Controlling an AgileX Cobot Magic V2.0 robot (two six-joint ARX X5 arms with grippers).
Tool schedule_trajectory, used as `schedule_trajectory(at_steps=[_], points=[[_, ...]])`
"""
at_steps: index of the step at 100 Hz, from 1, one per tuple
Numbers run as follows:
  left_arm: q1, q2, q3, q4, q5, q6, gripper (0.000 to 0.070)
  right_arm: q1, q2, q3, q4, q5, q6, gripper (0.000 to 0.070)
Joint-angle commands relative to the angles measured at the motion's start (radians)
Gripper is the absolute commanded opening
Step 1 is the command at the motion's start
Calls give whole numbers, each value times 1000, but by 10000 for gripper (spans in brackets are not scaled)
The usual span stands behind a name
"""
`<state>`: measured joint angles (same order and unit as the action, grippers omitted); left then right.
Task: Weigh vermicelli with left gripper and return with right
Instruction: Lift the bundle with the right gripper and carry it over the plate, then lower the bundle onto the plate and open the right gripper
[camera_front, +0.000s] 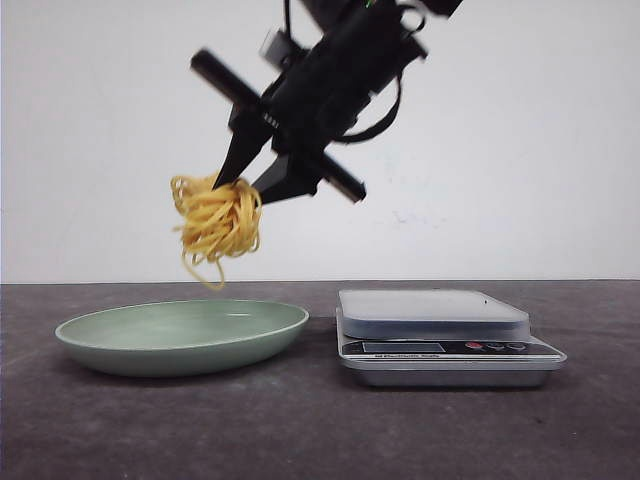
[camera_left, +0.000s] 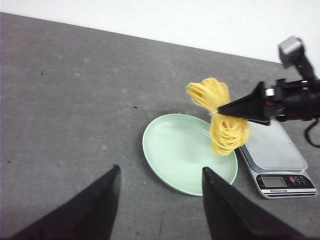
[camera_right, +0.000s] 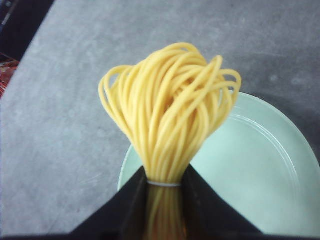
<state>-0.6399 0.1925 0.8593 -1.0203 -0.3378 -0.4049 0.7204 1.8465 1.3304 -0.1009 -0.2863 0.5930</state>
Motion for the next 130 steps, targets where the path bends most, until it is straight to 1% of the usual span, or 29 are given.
schedule_trajectory(at_steps=[1, 38, 56, 72, 75, 77, 86, 90, 102, 108, 120, 130], points=[[-7, 2, 15, 11, -3, 0, 313, 15, 35, 43, 2, -4, 11, 0], [-7, 2, 15, 11, -3, 0, 313, 21, 119, 67, -87, 6, 1, 0], [-7, 2, 15, 10, -3, 0, 313, 28, 121, 67, -106, 6, 1, 0], [-7, 2, 15, 10, -2, 0, 313, 37, 121, 68, -99, 5, -25, 2], [-7, 2, 15, 10, -2, 0, 313, 37, 121, 69, -98, 5, -25, 25], [-7, 2, 15, 10, -2, 0, 313, 37, 121, 69, -97, 5, -25, 54], [-7, 2, 15, 10, -2, 0, 313, 37, 121, 69, -78, 4, -26, 246], [-7, 2, 15, 10, -2, 0, 313, 36, 121, 71, -61, 2, -27, 300], [-7, 2, 15, 10, -2, 0, 313, 29, 119, 95, -49, 1, -34, 304], [-7, 2, 15, 10, -2, 1, 313, 23, 110, 112, -64, -2, -48, 304], [-7, 2, 15, 10, -2, 8, 313, 5, 48, 137, -129, 11, -119, 304], [-7, 2, 15, 12, -3, 9, 313, -13, -48, 143, -190, 73, -192, 303]])
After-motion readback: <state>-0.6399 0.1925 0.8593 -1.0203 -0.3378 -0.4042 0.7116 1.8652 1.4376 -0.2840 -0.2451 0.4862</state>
